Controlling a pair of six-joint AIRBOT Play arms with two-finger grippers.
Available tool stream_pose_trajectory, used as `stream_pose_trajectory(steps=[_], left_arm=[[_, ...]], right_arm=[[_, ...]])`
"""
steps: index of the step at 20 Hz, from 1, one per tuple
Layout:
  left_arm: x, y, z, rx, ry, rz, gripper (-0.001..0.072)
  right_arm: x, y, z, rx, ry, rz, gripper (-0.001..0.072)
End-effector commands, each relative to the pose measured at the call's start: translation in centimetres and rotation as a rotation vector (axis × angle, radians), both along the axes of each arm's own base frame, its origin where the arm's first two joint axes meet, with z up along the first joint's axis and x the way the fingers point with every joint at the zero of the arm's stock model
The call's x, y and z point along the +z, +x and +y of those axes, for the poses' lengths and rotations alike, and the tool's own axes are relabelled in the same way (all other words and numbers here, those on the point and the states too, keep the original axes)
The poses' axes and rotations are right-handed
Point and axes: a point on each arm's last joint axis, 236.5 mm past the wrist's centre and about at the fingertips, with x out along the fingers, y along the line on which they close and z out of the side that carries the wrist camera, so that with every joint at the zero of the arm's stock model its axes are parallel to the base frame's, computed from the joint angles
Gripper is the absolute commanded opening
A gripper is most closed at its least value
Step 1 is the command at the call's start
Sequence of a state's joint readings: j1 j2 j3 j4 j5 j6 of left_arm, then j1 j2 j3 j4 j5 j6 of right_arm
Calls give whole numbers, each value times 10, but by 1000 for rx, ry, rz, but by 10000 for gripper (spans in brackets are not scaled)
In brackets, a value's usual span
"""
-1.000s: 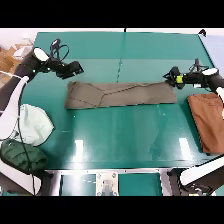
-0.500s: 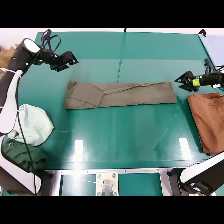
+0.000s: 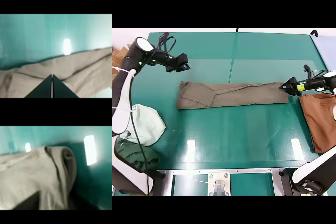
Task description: Fold the shirts.
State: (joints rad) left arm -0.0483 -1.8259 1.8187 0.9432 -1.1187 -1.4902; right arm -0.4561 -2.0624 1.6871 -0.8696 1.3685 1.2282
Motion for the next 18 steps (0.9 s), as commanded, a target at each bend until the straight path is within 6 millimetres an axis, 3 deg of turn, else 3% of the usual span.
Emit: stream_pose_trajectory(steps=[1,2,5,8,12,16,18], left_arm=[[2,-9,-37,-68,-4,-14,27],[3,-10,-51,-92,-1,-32,27],[0,-15,-97,-147,-4,-77,26],[-31,-36,-162,-238,-1,-63,26],[-94,-77,-254,-342,7,-41,26],[-114,-102,-309,-340,-61,-33,26],[-117,-111,-325,-330,-106,-12,26]], right_arm=[[-7,-9,20,77,12,38,186],[-2,-7,22,85,17,31,12],[42,11,23,103,33,-44,15],[110,13,33,140,44,-101,15],[195,-15,54,220,30,-151,15],[270,-36,78,256,33,-285,15],[289,-43,82,261,16,-328,15]])
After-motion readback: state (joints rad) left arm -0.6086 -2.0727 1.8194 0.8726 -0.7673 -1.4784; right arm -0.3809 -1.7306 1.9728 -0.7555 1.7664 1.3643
